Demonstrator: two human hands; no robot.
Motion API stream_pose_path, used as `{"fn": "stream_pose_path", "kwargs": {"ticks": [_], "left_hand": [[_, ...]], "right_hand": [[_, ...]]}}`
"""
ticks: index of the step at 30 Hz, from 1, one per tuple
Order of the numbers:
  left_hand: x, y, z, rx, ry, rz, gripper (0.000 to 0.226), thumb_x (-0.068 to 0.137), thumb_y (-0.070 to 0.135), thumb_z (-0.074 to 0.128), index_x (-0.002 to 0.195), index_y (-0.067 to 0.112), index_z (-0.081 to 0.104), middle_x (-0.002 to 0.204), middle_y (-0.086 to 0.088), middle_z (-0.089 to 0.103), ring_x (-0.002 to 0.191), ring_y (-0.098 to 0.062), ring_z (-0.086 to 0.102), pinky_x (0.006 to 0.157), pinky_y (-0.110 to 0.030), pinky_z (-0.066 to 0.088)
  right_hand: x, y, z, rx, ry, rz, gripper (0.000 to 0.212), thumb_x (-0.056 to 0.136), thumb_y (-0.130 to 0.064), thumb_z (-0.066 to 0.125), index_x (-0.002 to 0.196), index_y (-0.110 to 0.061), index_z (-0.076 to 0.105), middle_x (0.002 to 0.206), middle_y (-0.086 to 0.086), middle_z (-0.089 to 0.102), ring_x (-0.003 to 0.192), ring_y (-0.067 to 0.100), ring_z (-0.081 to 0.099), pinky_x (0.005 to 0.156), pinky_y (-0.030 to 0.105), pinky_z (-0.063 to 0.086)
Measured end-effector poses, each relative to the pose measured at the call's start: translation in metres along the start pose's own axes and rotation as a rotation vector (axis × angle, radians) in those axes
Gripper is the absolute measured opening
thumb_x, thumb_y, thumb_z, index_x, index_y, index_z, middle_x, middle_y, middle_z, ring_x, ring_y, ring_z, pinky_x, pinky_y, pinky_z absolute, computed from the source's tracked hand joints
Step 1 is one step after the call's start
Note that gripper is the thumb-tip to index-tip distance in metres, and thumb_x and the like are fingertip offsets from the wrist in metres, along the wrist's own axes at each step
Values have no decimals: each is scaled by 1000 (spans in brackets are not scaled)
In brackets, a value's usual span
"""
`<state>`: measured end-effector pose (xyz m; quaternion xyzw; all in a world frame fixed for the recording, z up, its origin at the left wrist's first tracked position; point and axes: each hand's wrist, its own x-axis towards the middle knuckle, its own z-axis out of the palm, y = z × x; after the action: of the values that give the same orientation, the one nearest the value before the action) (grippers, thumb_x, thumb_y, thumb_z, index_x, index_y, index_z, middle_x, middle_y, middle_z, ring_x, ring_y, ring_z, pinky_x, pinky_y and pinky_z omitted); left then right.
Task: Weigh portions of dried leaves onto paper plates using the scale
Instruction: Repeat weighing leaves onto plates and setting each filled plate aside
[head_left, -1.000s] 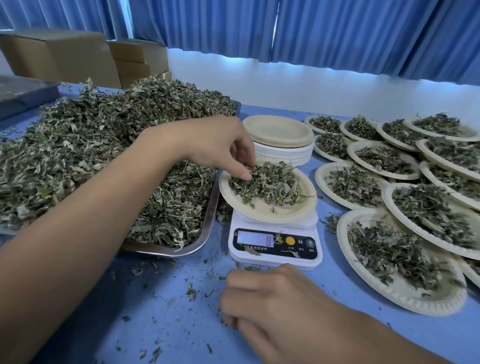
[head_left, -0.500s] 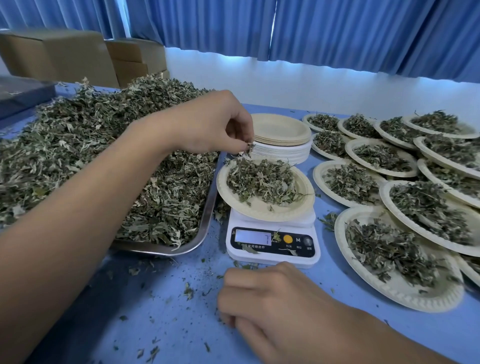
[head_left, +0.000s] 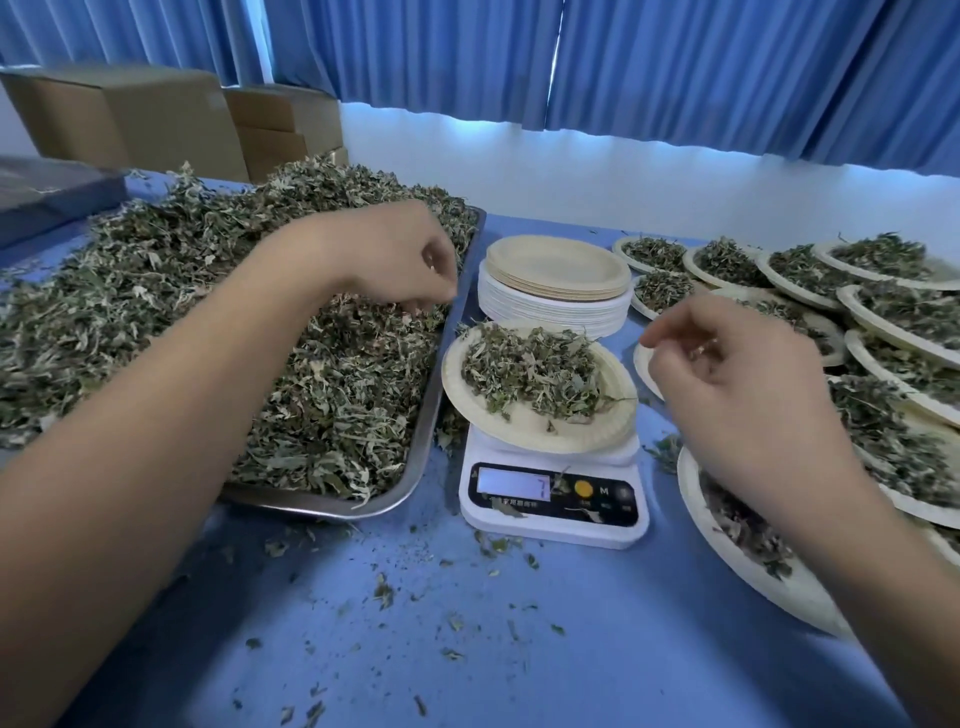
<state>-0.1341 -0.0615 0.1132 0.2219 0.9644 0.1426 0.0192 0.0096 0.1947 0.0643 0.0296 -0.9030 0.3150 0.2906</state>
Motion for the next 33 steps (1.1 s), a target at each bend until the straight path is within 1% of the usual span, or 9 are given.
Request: {"fn": "stream_pose_path", "kwargs": {"ticks": [4, 7, 12, 16, 21, 25, 27, 30, 33], "left_hand": [[6, 28, 21, 71, -16, -43, 23, 91, 39, 70, 87, 17, 77, 83, 1, 75, 78, -17, 70, 77, -36, 59], [7, 38, 43, 144, -41, -62, 30, 91, 44, 68, 93, 14, 72, 87, -1, 71, 80, -19, 67, 78, -37, 57], [12, 44, 54, 121, -57, -59, 30, 88, 39, 71, 80, 12, 61, 75, 0, 65, 65, -20, 58, 59, -30, 43], [17, 59, 55, -69, -45, -16, 28, 86, 33, 75, 80, 13, 55, 70, -4, 56, 61, -21, 50, 57, -29, 36], [34, 110, 55, -206, -1, 34, 31, 80, 32, 78, 86, 12, 55, 60, 2, 63, 46, -8, 50, 43, -21, 35], [61, 169, 54, -228, 32, 102, 26, 82, 29, 76, 85, 16, 54, 76, -6, 50, 63, -19, 45, 53, -30, 29], [78, 199, 56, -245, 0, 124, 27, 84, 29, 75, 88, 17, 51, 78, -7, 48, 70, -19, 42, 57, -29, 27], [106, 237, 62, -338, -37, 138, 24, 86, 28, 76, 86, 13, 57, 68, -9, 59, 58, -21, 50, 42, -20, 34], [134, 270, 63, -431, -44, 141, 23, 85, 27, 79, 84, 10, 64, 61, -10, 58, 51, -21, 46, 41, -21, 34]], "right_hand": [[32, 30, 12, -159, -293, 307, 7, 91, -27, 61, 89, -25, 67, 63, -4, 71, 52, 10, 66, 57, 31, 54], [37, 39, 26, -75, -421, 420, 11, 92, -32, 68, 91, -21, 67, 55, 1, 71, 42, 9, 63, 45, 22, 45], [44, 46, 23, -12, -290, 466, 14, 80, -21, 81, 79, -11, 72, 57, 5, 68, 43, 19, 61, 46, 27, 52], [49, 58, -4, 33, -231, 460, 12, 79, -15, 82, 78, -15, 70, 63, 5, 67, 40, 16, 56, 52, 31, 52], [59, 85, -55, -79, -182, 436, 14, 80, -22, 86, 84, -13, 75, 62, -4, 61, 46, 7, 50, 46, 21, 36], [68, 114, -102, -114, -145, 481, 13, 80, -21, 86, 84, -13, 76, 69, -4, 64, 52, 11, 51, 48, 22, 36], [73, 131, -126, -118, -124, 502, 11, 81, -19, 85, 81, -11, 77, 67, 1, 68, 49, 16, 53, 50, 24, 44], [77, 158, -161, -69, -114, 562, 14, 85, -19, 82, 73, -14, 77, 55, 1, 68, 40, 12, 50, 41, 21, 44], [87, 187, -188, -45, -69, 614, 13, 84, -16, 82, 75, -9, 76, 49, 3, 61, 41, 17, 48, 40, 21, 42]]}}
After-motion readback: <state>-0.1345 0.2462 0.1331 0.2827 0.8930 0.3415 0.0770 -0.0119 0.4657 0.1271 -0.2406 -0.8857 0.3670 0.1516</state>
